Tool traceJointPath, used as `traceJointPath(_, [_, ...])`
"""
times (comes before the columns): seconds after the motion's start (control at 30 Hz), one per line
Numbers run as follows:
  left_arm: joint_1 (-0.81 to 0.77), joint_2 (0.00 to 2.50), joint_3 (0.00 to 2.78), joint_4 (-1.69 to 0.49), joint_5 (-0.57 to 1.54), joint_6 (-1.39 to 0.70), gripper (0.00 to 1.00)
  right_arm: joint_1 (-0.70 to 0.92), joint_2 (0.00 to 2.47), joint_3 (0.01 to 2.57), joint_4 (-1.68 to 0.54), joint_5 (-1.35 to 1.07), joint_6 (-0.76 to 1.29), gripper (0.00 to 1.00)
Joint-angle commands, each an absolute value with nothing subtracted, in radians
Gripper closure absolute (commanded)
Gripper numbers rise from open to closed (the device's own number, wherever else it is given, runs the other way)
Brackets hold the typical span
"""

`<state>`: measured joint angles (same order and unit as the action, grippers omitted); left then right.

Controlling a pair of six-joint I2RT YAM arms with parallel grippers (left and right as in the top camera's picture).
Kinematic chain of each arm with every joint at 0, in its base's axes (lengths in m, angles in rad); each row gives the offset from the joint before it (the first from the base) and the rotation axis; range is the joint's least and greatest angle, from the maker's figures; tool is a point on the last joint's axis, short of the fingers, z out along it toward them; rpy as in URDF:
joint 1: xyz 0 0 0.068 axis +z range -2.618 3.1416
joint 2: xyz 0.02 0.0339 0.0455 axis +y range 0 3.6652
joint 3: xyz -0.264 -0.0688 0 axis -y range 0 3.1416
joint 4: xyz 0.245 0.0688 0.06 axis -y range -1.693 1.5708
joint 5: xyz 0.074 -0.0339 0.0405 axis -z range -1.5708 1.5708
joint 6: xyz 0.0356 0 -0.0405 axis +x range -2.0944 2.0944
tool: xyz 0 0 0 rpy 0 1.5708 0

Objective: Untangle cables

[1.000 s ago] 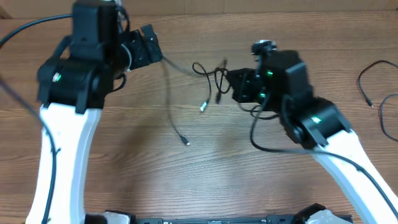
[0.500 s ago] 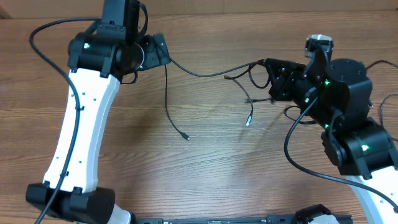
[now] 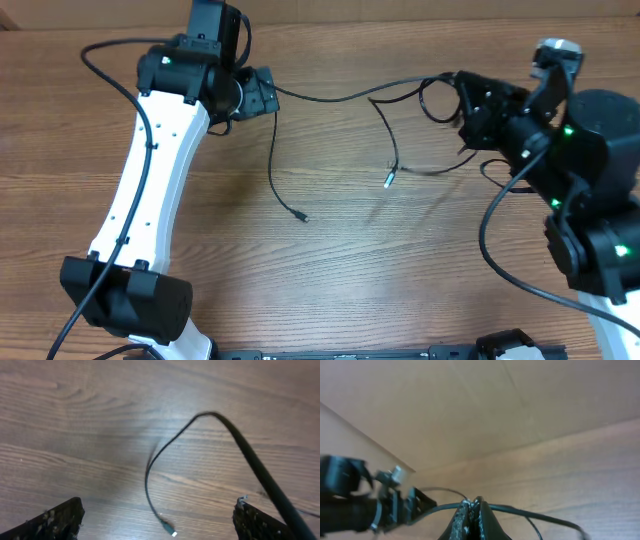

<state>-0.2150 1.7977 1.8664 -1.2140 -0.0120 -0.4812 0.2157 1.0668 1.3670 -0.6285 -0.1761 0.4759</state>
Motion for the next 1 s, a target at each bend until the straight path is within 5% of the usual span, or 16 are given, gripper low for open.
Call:
traceJointPath(0.0, [-0.211, 1.816, 1.804, -1.193, -0.007, -0.503, 0.05, 0.188, 1.024, 1.428, -0.622, -0.173, 0.482, 0.96])
traceJointPath(0.47, [-0.211, 1.816, 1.618, -1.044, 0.04, -0.397, 0.0, 0.14, 1.007, 1.488, -0.712, -0.177, 0.469, 0.96])
traceJointPath(0.77, [-0.215, 1.814, 1.641, -1.005, 0.321, -0.259, 0.01, 0.14, 1.083, 1.487, -0.893, -0.258, 0.442, 0.95])
traceJointPath(0.8, [-0.217, 1.814, 1.641, -1.008, 0.334, -0.259, 0.01, 0.14, 1.1, 1.487, -0.912, -0.305, 0.413, 0.88])
traceJointPath(0.87, [-0.221, 1.814, 1.641, -1.019, 0.352, -0.259, 0.01, 0.144, 1.145, 1.487, -0.946, -0.438, 0.303, 0.55])
traceJointPath(0.97, [-0.237, 1.812, 1.641, -1.05, 0.403, -0.262, 0.02, 0.158, 1.222, 1.487, -1.004, -0.587, 0.091, 0.3])
